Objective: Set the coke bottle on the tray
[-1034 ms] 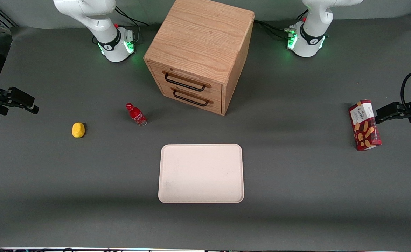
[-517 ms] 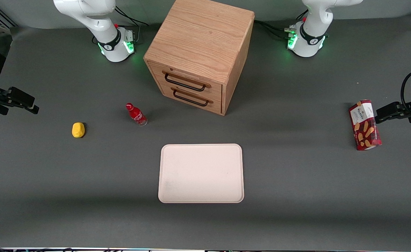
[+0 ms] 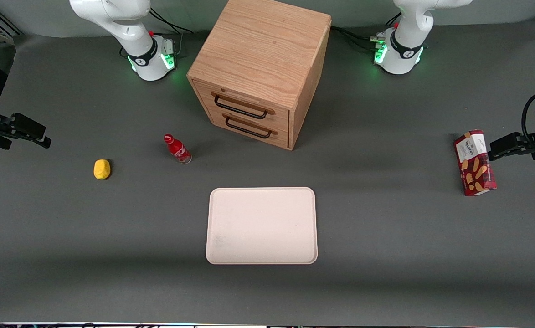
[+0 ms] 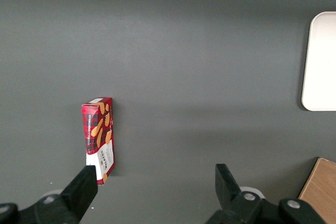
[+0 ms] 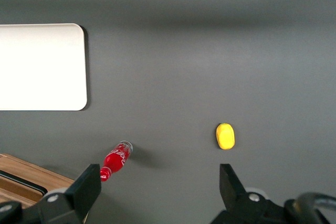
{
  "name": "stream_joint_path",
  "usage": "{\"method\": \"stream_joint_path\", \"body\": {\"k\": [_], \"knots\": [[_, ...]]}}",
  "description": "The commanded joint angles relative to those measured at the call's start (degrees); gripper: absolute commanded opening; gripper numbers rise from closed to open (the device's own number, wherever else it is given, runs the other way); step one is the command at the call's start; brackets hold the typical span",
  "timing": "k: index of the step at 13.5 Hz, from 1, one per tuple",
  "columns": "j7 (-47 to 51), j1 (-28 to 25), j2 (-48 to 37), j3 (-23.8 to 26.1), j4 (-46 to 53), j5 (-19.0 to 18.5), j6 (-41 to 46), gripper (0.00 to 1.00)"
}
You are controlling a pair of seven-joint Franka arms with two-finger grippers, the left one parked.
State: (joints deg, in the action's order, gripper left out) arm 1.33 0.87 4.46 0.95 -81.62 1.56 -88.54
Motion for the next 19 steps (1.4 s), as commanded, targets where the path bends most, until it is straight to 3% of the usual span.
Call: {"method": "stream_joint_path", "body": {"k": [1,9,15,17,19], "knots": [[-0.28,-3.49,-0.07,-0.6,0.49,1.08,0.82,1.0],[16.41,-17.47,-0.42,-0.78,-0.21,0.91,2.13,1.0],[16.33,-22.74,-7.09,-1.3,-10.48,0.73,3.55,1.0],[16.33,-27.56,-9.02,-5.94,-14.43,0.73,2.94,1.0],[16.42,-28.9,-11.3,-7.28,-17.51,0.64,2.32,1.0]]}}
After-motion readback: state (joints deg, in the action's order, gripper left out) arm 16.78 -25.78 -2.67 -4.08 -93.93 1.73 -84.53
